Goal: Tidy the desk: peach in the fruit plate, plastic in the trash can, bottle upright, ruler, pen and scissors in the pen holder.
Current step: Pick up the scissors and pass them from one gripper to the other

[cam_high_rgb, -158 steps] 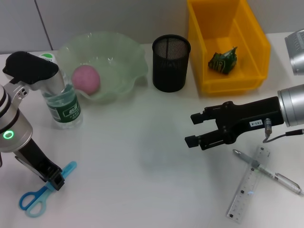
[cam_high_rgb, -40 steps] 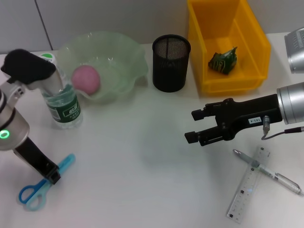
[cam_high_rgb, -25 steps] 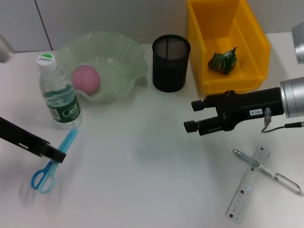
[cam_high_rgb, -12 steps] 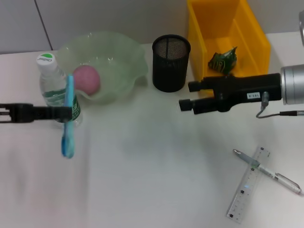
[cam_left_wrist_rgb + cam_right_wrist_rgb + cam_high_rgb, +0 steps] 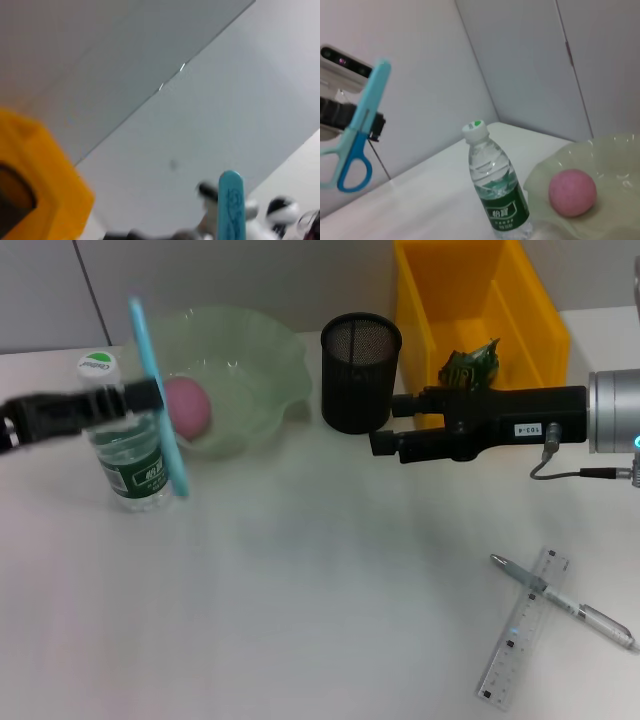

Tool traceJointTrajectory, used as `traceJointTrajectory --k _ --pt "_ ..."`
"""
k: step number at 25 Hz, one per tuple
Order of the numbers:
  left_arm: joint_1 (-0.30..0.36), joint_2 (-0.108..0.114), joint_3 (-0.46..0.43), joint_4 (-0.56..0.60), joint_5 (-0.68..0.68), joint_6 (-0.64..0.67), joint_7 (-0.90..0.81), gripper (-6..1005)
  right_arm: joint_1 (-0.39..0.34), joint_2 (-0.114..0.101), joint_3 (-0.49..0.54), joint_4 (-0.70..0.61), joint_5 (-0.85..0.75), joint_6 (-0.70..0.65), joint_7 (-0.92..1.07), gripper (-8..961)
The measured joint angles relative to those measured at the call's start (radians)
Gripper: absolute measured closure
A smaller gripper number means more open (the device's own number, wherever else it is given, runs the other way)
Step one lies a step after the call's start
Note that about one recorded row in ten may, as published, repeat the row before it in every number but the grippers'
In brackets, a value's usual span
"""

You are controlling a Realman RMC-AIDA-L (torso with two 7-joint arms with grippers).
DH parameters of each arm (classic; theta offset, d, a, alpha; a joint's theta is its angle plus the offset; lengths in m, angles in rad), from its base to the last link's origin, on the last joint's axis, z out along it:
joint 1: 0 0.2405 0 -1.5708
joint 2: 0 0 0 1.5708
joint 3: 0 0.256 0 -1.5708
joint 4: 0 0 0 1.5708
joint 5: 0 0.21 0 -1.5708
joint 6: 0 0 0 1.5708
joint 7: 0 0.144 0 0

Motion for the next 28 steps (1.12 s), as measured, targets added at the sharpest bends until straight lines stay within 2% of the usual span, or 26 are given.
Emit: traceJointTrajectory --k 1,4,5,6,8,9,10,11,13,14,15,16,17,19,25,26,28 --pt "0.005 -0.003 0.000 -0.026 -0.049 0.000 0.021 769 -0.006 0.003 0.002 0.001 0.018 0.000 -0.005 130" --pt "0.005 -0.003 0.000 -0.026 -0.049 0.000 0.021 769 -0.018 0.005 0.010 0.020 0.068 0.000 -0.039 132" --pt "0.017 -0.016 -0.001 -0.104 -0.178 0.000 0.080 769 -0.018 0.005 0.010 0.020 0.068 0.000 -0.039 132" --pt "0.024 -0.023 -0.003 -0.131 -0.235 0.001 0.098 769 -0.024 0.006 0.012 0.028 0.090 0.001 -0.055 132" --pt "0.027 -0.028 -0.004 -0.141 -0.258 0.001 0.108 769 -0.034 0.009 0.013 0.048 0.135 0.001 -0.093 133" --pt "0.033 -0.046 -0.009 -0.165 -0.309 0.001 0.130 769 -0.044 0.011 0.013 0.081 0.189 0.002 -0.150 133" --pt "0.033 -0.046 -0.009 -0.165 -0.309 0.001 0.130 769 -0.044 0.011 0.013 0.081 0.189 0.002 -0.150 134" --pt "0.035 -0.074 -0.010 -0.185 -0.345 0.000 0.164 769 -0.051 0.015 0.013 0.118 0.234 0.002 -0.213 134" --pt "0.035 -0.095 -0.011 -0.196 -0.363 -0.004 0.189 770 -0.056 0.020 0.013 0.134 0.254 0.003 -0.247 135" --pt "0.032 -0.118 -0.012 -0.229 -0.379 -0.016 0.231 770 -0.062 0.025 0.013 0.149 0.267 0.005 -0.280 135" --pt "0.032 -0.118 -0.012 -0.229 -0.379 -0.016 0.231 770 -0.069 0.031 0.013 0.161 0.280 0.009 -0.316 135" --pt "0.017 -0.126 -0.012 -0.294 -0.386 -0.030 0.273 770 -0.080 0.042 0.015 0.178 0.291 0.017 -0.369 136" --pt "0.017 -0.126 -0.012 -0.294 -0.386 -0.030 0.273 769 -0.080 0.042 0.015 0.178 0.291 0.017 -0.369 136" --pt "-0.011 -0.127 -0.012 -0.413 -0.395 -0.058 0.330 769 -0.090 0.049 0.040 0.230 0.302 0.023 -0.457 137" --pt "-0.026 -0.133 -0.012 -0.474 -0.400 -0.094 0.362 770 -0.097 0.050 0.100 0.335 0.339 0.017 -0.598 139" --pt "-0.034 -0.133 -0.012 -0.529 -0.410 -0.111 0.391 770 -0.099 0.050 0.102 0.345 0.346 0.016 -0.612 139" --pt "-0.036 -0.133 -0.012 -0.557 -0.419 -0.122 0.410 770 -0.103 0.050 0.106 0.378 0.362 0.015 -0.654 140"
